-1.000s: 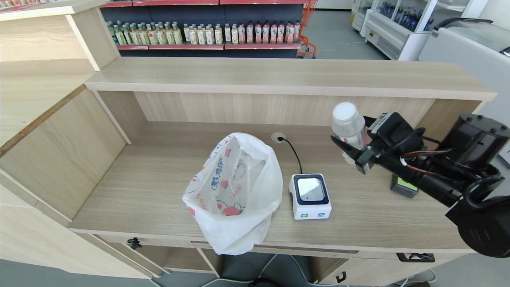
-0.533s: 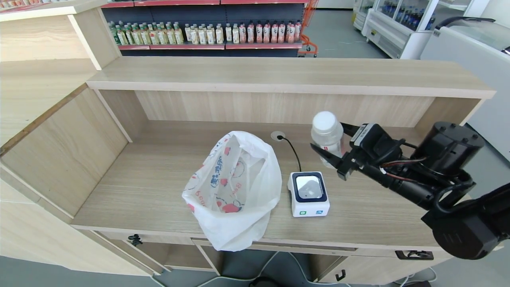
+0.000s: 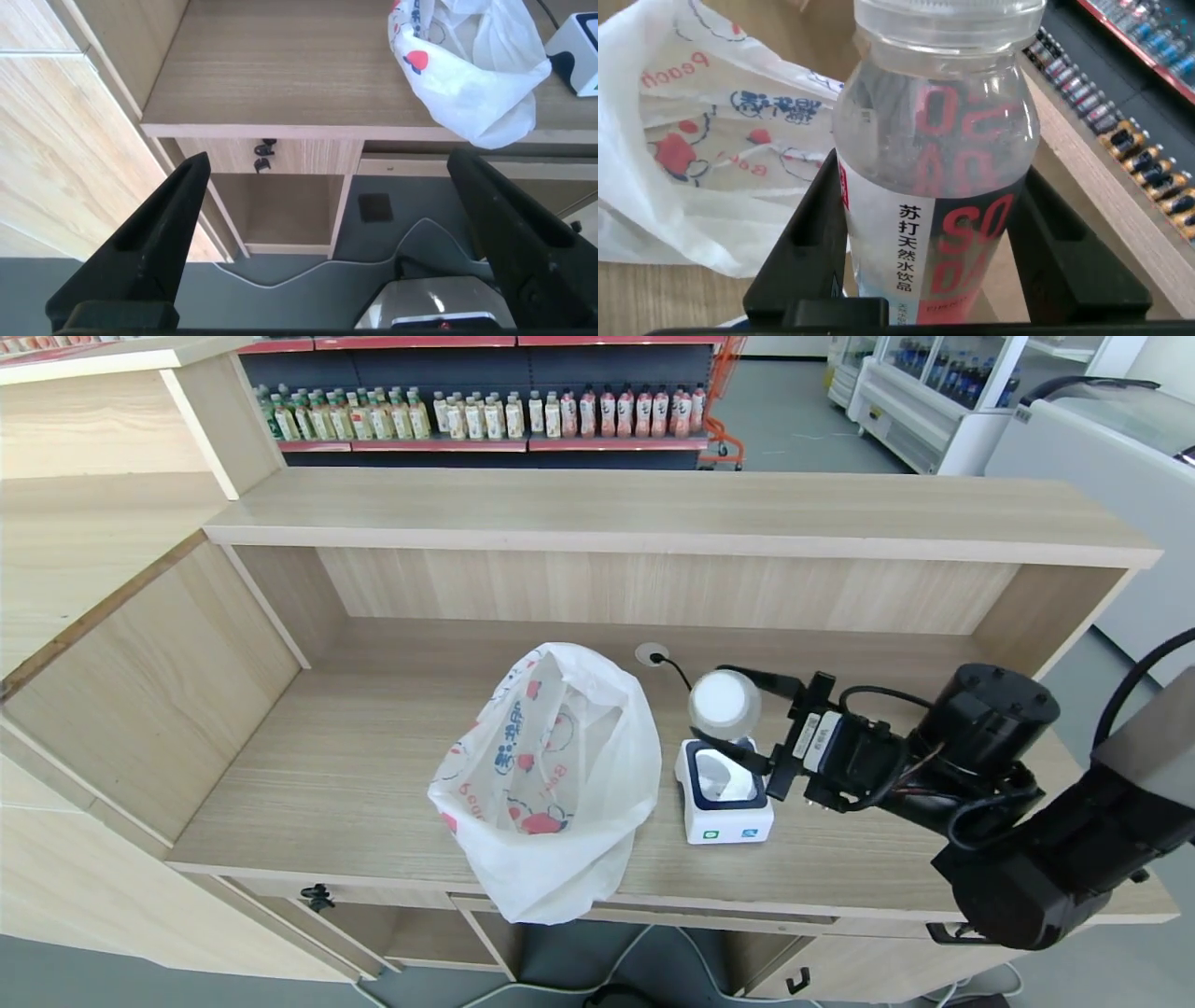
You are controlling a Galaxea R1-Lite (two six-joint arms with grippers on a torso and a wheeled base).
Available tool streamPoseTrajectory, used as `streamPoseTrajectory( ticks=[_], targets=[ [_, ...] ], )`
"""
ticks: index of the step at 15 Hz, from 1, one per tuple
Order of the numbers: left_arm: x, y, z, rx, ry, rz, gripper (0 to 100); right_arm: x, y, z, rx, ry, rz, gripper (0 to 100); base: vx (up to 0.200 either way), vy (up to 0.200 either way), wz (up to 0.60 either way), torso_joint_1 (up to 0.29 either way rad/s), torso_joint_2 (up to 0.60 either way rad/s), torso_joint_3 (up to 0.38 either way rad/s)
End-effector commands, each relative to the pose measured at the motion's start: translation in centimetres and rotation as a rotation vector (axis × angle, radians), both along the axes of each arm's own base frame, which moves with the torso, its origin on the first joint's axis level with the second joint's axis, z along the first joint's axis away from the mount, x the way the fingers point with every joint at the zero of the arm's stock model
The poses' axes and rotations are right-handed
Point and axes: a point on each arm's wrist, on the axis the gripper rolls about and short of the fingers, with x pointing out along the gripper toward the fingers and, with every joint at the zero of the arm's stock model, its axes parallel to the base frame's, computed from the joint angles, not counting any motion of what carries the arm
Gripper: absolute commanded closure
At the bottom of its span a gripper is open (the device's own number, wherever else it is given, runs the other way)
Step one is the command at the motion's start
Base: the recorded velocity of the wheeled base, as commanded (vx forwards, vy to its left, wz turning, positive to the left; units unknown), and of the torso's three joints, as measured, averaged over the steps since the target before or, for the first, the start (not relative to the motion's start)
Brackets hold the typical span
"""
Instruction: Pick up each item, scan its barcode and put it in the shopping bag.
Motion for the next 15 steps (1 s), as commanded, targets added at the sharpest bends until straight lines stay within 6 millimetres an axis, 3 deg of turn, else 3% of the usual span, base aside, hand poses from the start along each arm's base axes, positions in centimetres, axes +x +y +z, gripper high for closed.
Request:
streamPoseTrajectory(
  ticks=[1,4,15],
  targets=[
    [0.0,0.0,0.0,0.000,0.001,0.000,0,1.0,0.5,-1.6,-0.024,0.015,0.027,100,0.000,0.000,0.00,0.000,0.00,0.000],
    [0.0,0.0,0.0,0.000,0.000,0.000,0,2.9,1.4,-1.6,-0.040,-0.067,0.084,100,0.000,0.000,0.00,0.000,0.00,0.000],
    [0.0,0.0,0.0,0.000,0.000,0.000,0,3.9,0.5,-4.0,-0.100,-0.065,0.119,100,0.000,0.000,0.00,0.000,0.00,0.000]
  ],
)
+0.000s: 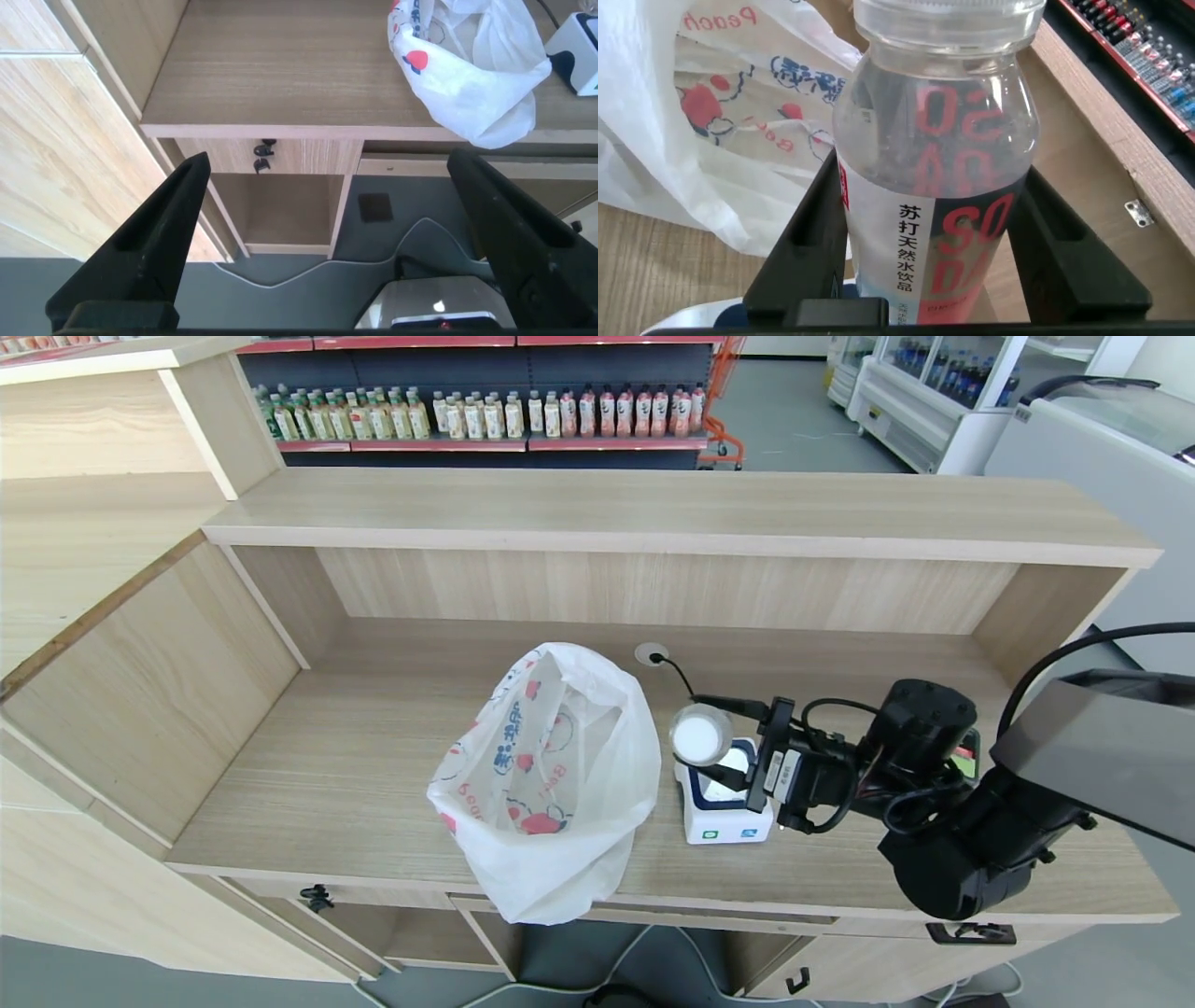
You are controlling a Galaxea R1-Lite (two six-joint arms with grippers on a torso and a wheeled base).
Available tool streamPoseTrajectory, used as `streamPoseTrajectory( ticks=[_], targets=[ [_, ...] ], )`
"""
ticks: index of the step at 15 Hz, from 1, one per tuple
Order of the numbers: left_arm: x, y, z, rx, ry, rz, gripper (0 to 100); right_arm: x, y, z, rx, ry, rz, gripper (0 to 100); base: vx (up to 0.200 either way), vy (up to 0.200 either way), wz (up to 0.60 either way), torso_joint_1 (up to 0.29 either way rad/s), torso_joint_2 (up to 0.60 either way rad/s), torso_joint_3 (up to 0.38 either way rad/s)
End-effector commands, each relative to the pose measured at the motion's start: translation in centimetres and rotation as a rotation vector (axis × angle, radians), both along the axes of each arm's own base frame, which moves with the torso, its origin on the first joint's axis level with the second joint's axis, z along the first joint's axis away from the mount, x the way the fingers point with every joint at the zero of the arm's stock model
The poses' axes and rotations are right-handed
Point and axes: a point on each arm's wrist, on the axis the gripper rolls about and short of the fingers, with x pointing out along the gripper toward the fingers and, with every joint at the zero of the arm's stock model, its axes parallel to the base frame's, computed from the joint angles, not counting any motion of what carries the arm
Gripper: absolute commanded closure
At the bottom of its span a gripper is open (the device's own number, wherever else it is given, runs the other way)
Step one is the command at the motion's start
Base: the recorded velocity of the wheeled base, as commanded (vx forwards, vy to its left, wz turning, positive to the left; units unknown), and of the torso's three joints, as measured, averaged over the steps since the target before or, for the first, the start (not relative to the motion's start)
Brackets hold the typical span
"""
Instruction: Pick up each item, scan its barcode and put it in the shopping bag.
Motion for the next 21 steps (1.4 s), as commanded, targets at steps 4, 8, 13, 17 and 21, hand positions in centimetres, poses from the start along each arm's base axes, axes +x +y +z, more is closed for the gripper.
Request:
streamPoseTrajectory(
  ticks=[4,8,13,17,21],
  targets=[
    [0.0,0.0,0.0,-0.001,0.000,0.000,0,0.1,-0.2,-0.5,-0.008,0.013,0.012,100,0.000,0.000,0.00,0.000,0.00,0.000],
    [0.0,0.0,0.0,-0.001,0.000,0.000,0,0.1,-0.5,-0.2,-0.006,0.009,0.005,100,0.000,0.000,0.00,0.000,0.00,0.000],
    [0.0,0.0,0.0,-0.001,0.000,0.000,0,-2.6,-1.3,6.6,0.128,0.002,0.015,100,0.000,0.000,0.00,0.000,0.00,0.000],
    [0.0,0.0,0.0,-0.001,0.000,0.000,0,-6.3,-7.1,12.3,0.478,0.344,-0.412,100,0.000,0.000,0.00,0.000,0.00,0.000],
    [0.0,0.0,0.0,-0.001,0.000,0.000,0,-7.5,-11.0,10.6,0.650,0.553,-0.685,100,0.000,0.000,0.00,0.000,0.00,0.000]
  ],
)
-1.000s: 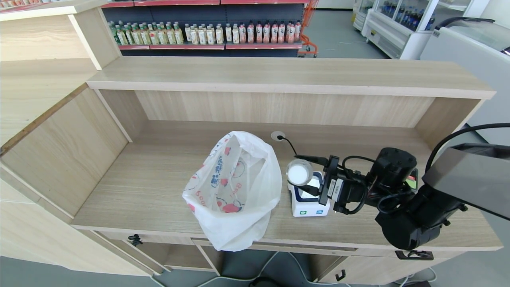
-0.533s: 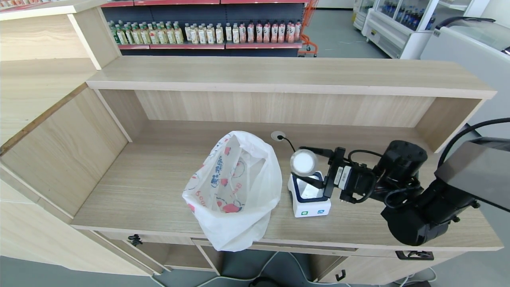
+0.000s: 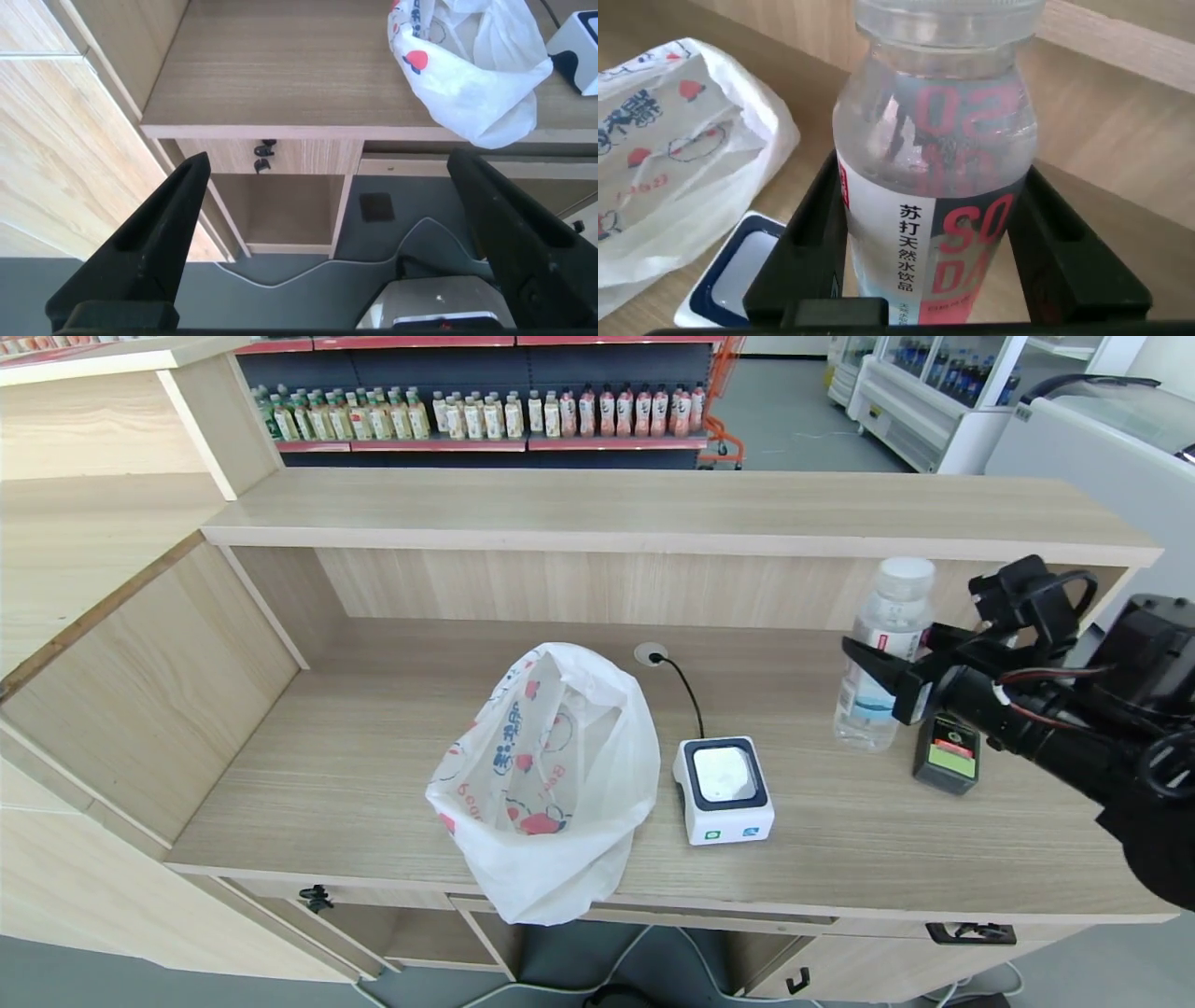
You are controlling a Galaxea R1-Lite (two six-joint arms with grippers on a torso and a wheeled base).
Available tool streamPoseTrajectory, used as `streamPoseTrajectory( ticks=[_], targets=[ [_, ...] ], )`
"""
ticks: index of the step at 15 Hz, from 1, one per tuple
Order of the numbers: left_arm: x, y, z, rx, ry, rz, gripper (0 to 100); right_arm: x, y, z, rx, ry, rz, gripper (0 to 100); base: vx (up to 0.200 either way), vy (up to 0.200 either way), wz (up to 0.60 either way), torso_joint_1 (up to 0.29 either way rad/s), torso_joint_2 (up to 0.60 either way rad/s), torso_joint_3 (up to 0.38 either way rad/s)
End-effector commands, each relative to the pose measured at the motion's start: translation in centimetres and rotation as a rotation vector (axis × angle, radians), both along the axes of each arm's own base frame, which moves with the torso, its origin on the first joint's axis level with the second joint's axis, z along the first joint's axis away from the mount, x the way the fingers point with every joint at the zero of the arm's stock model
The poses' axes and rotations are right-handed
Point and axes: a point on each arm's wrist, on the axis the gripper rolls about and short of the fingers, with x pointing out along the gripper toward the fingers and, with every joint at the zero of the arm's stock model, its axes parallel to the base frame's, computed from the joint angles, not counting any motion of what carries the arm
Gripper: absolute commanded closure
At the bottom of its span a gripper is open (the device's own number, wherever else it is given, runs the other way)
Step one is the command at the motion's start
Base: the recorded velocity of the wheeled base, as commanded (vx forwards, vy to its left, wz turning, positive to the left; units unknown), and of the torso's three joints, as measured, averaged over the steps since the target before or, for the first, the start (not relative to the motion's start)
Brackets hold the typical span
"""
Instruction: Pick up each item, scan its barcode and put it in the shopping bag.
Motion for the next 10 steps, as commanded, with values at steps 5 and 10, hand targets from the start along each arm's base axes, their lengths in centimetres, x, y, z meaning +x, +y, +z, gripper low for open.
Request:
streamPoseTrajectory(
  ticks=[5,10],
  targets=[
    [0.0,0.0,0.0,0.000,0.000,-0.001,0,-4.2,-3.3,-0.3,-0.034,-0.055,-0.297,100,0.000,0.000,0.00,0.000,0.00,0.000],
    [0.0,0.0,0.0,0.000,0.000,-0.001,0,-3.9,-3.2,-0.4,-0.024,-0.049,-0.336,100,0.000,0.000,0.00,0.000,0.00,0.000]
  ],
)
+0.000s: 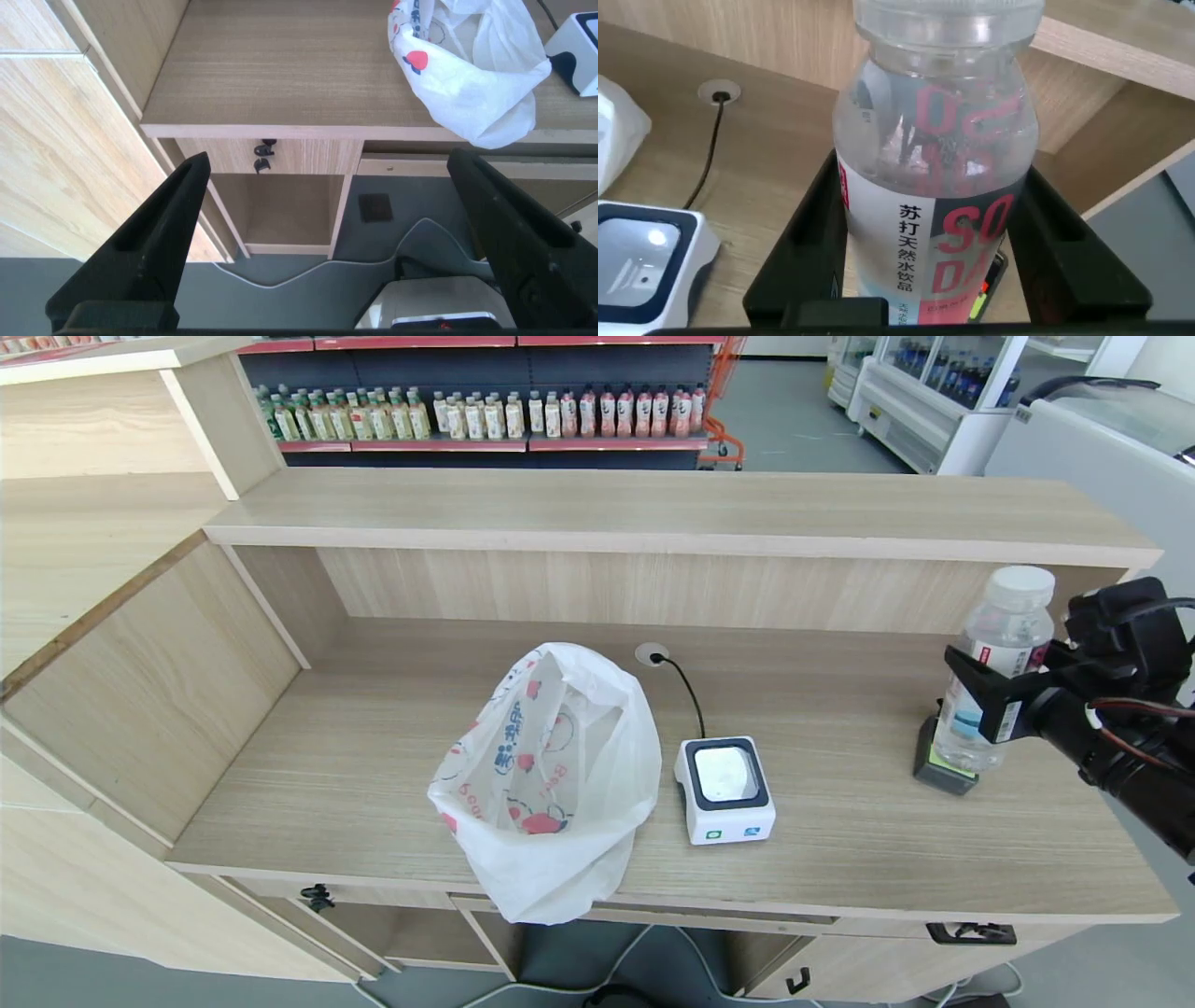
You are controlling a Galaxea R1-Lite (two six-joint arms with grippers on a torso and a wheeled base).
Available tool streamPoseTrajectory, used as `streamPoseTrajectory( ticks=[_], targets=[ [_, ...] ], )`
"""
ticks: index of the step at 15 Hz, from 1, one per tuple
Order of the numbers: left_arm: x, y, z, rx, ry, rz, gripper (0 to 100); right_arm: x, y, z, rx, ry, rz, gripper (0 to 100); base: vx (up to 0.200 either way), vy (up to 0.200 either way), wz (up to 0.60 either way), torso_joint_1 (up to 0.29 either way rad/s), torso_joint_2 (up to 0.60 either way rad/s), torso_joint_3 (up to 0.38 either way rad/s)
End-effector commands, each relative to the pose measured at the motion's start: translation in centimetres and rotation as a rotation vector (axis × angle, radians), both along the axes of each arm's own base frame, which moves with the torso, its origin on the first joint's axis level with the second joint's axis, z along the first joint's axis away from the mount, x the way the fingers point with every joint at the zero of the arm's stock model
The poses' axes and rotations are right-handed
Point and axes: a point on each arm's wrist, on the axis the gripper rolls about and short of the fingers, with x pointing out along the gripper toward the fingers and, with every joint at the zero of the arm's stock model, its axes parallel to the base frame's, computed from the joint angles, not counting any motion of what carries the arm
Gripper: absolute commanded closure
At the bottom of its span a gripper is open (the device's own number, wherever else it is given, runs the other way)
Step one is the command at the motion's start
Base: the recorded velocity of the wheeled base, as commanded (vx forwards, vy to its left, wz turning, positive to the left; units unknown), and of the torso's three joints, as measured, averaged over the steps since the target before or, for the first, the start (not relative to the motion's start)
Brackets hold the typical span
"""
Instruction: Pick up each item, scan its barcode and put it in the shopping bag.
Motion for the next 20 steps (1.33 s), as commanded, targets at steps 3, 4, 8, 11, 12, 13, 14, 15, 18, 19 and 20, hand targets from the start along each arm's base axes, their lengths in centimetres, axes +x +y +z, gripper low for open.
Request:
streamPoseTrajectory(
  ticks=[3,4,8,11,12,13,14,15,18,19,20],
  targets=[
    [0.0,0.0,0.0,0.000,0.000,0.000,0,0.3,0.5,0.1,0.149,-0.008,0.060,100,0.000,0.000,0.00,0.000,0.00,0.000],
    [0.0,0.0,0.0,0.000,0.000,0.000,0,0.3,0.7,0.2,0.162,-0.017,0.085,100,0.000,0.000,0.00,0.000,0.00,0.000],
    [0.0,0.0,0.0,0.000,0.000,0.000,0,2.5,3.8,2.0,0.285,-0.069,0.276,100,0.000,0.000,0.00,0.000,0.00,0.000],
    [0.0,0.0,0.0,0.000,-0.002,0.000,0,5.9,5.3,3.7,0.278,-0.134,0.356,100,0.000,0.000,0.00,0.000,0.00,0.000],
    [0.0,0.0,0.0,0.000,0.000,0.000,0,6.3,5.8,3.8,0.278,-0.132,0.368,100,0.000,0.000,0.00,0.000,0.00,0.000],
    [0.0,0.0,0.0,0.002,-0.001,0.000,0,6.4,6.6,4.3,0.280,-0.126,0.392,100,0.000,0.000,0.00,0.000,0.00,0.000],
    [0.0,0.0,0.0,0.000,0.000,0.000,0,6.4,7.3,4.9,0.279,-0.128,0.411,100,0.000,0.000,0.00,0.000,0.00,0.000],
    [0.0,0.0,0.0,0.005,0.001,-0.002,0,6.2,8.1,5.4,0.278,-0.129,0.435,100,0.000,0.000,0.00,0.000,0.00,0.000],
    [0.0,0.0,0.0,0.002,-0.001,0.000,0,5.6,8.9,5.8,0.273,-0.124,0.459,100,0.000,0.000,0.00,0.000,0.00,0.000],
    [0.0,0.0,0.0,0.000,0.000,0.000,0,5.6,8.9,5.8,0.266,-0.126,0.457,100,0.000,0.000,0.00,0.000,0.00,0.000],
    [0.0,0.0,0.0,0.003,-0.001,-0.001,0,5.5,8.9,5.9,0.266,-0.129,0.457,100,0.000,0.000,0.00,0.000,0.00,0.000]
  ],
)
